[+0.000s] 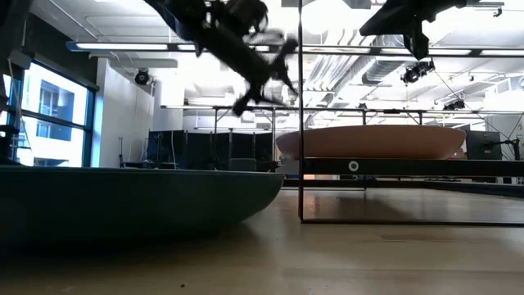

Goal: Place and stack plates onto a shelf
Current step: Stack the white plate on top of the light blue plate on the shelf

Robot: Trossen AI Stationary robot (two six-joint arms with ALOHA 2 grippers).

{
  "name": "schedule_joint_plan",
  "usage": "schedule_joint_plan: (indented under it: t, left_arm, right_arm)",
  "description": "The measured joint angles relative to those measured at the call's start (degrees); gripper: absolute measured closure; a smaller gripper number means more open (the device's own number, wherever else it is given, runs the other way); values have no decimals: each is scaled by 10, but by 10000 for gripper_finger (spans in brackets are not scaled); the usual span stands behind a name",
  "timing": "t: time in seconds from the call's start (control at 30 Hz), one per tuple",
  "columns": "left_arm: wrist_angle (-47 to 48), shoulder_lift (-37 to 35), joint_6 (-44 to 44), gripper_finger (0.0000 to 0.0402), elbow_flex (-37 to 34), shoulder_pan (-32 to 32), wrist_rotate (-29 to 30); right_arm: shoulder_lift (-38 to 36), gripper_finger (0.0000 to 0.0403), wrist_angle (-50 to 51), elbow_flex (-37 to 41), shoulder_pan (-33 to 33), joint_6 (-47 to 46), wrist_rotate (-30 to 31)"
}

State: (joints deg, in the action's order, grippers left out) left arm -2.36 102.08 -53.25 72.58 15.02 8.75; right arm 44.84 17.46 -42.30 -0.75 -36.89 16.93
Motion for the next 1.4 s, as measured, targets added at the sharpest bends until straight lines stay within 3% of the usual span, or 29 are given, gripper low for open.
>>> schedule_joint_plan:
  t: [0.27, 0.47, 0.6, 0.8, 0.9, 1.07, 1.4]
  left_arm:
    - [9, -120, 142, 279, -14, -80, -28]
    - [2, -216, 189, 279, -99, -154, 54]
    - [-88, -271, 177, 279, -188, -177, 89]
    - [-223, -328, 176, 279, -277, -178, 83]
    - [-219, -346, 189, 280, -287, -178, 83]
    - [-220, -356, 201, 280, -287, -178, 83]
    - [-214, -355, 200, 280, -287, -176, 83]
  right_arm:
    - [-7, 402, 72, 0, 0, -2, -28]
    - [12, 402, 225, 0, 0, -49, -16]
    - [32, 402, 305, 6, 4, -72, 26]
    - [13, 403, 179, 147, 55, -131, -18]
    - [-4, 403, 68, 192, 88, -166, -34]
    - [-2, 403, 6, 206, 135, -172, -1]
    - [43, 403, -46, 206, 198, -178, -11]
